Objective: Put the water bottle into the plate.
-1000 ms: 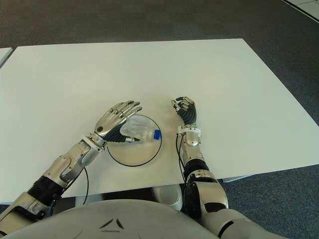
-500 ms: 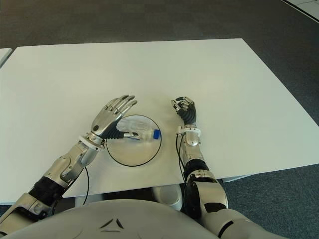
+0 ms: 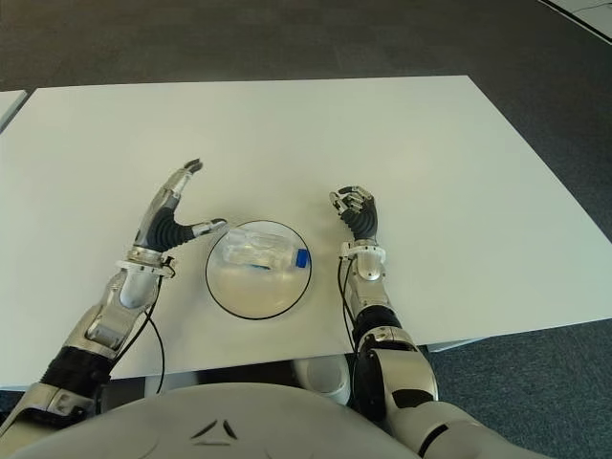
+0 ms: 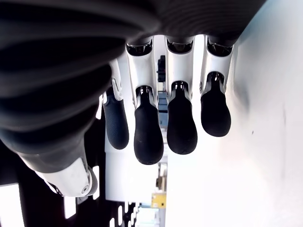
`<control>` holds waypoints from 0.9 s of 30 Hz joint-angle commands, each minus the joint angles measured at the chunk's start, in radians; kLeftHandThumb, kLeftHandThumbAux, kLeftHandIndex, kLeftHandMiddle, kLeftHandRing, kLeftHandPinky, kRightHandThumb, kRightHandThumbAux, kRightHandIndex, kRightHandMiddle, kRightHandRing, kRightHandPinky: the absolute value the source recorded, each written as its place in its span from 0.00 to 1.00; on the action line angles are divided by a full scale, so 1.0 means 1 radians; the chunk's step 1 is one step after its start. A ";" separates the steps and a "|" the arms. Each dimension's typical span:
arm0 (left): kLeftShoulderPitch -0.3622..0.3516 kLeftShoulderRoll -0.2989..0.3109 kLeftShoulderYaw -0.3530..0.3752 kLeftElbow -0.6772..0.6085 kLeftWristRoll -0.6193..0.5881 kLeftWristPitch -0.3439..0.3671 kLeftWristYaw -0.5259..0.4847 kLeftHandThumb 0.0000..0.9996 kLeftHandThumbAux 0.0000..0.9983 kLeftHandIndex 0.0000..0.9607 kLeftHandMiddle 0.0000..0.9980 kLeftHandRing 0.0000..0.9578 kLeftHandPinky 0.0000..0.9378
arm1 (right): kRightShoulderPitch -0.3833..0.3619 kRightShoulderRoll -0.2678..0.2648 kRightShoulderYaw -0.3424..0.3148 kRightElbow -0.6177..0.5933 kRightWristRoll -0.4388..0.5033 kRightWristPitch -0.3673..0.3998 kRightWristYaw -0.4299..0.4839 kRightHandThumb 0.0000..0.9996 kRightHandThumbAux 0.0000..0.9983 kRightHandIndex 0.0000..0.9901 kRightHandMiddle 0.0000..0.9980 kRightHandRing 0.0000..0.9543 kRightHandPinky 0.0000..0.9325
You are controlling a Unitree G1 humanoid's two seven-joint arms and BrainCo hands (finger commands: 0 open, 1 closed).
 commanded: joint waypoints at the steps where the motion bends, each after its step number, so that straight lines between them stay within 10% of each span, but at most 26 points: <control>1: -0.012 -0.018 0.079 0.142 -0.120 -0.036 -0.036 0.00 0.52 0.00 0.00 0.00 0.00 | 0.017 0.002 0.003 0.007 0.005 0.015 0.001 0.71 0.73 0.44 0.70 0.72 0.74; 27: -0.032 -0.107 0.197 0.302 -0.276 0.053 -0.161 0.00 0.62 0.12 0.10 0.07 0.12 | 0.020 0.010 0.002 0.001 0.008 0.015 0.000 0.71 0.73 0.44 0.70 0.72 0.73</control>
